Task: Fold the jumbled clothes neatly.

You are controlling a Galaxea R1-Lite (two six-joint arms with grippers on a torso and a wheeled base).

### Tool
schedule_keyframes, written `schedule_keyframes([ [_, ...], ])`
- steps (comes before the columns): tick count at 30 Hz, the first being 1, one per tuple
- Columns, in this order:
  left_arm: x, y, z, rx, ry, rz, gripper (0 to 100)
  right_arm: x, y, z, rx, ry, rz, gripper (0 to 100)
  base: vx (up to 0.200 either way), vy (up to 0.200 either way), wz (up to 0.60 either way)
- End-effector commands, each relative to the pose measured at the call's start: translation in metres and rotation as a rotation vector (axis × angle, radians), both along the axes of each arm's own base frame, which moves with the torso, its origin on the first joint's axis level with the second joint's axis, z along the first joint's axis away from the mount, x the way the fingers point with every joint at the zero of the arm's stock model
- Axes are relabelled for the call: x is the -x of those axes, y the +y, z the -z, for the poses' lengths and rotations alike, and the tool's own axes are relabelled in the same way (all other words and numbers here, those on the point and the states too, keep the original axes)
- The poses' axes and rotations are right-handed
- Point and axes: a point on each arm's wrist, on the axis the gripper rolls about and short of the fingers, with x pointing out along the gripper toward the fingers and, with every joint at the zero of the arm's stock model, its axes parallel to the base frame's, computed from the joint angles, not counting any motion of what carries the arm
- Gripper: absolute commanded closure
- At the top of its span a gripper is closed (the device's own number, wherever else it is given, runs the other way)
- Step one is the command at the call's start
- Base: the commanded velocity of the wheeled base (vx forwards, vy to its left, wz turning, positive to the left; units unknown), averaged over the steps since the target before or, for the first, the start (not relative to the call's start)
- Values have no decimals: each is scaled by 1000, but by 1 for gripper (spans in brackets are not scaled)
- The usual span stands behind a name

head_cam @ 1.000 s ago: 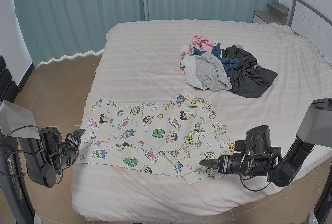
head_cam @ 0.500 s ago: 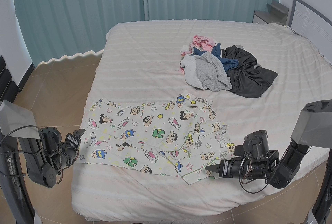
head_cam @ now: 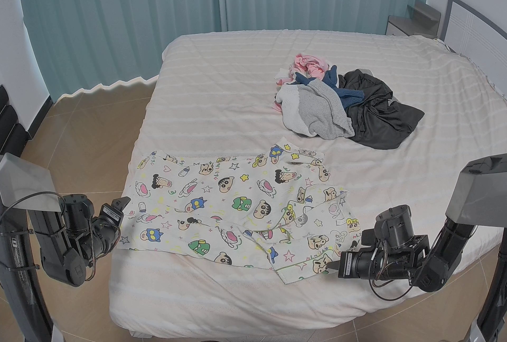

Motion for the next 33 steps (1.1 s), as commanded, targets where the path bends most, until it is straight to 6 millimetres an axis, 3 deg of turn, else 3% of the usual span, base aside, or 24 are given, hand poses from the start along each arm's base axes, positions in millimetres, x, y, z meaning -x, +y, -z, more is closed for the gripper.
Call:
schedule_keyframes([
  [1, 0, 0, 0, 0, 0, 0, 0, 7, -2, 0, 5, 14, -6, 100, 0, 0, 0],
  [21, 0, -1, 0, -7, 0, -12, 0, 8, 4, 15, -13, 96, 32, 100, 0, 0, 0],
  [22, 0, -1, 0, -7, -1, -12, 0, 9, 4, 15, -11, 94, 32, 0, 0, 0, 0],
  [29, 0, -1, 1, -7, 2, -12, 0, 9, 1, -3, -26, 34, 45, 0, 0, 0, 0],
  [33, -1, -1, 1, -7, 3, -12, 0, 9, 1, -23, -55, -37, 40, 0, 0, 0, 0],
])
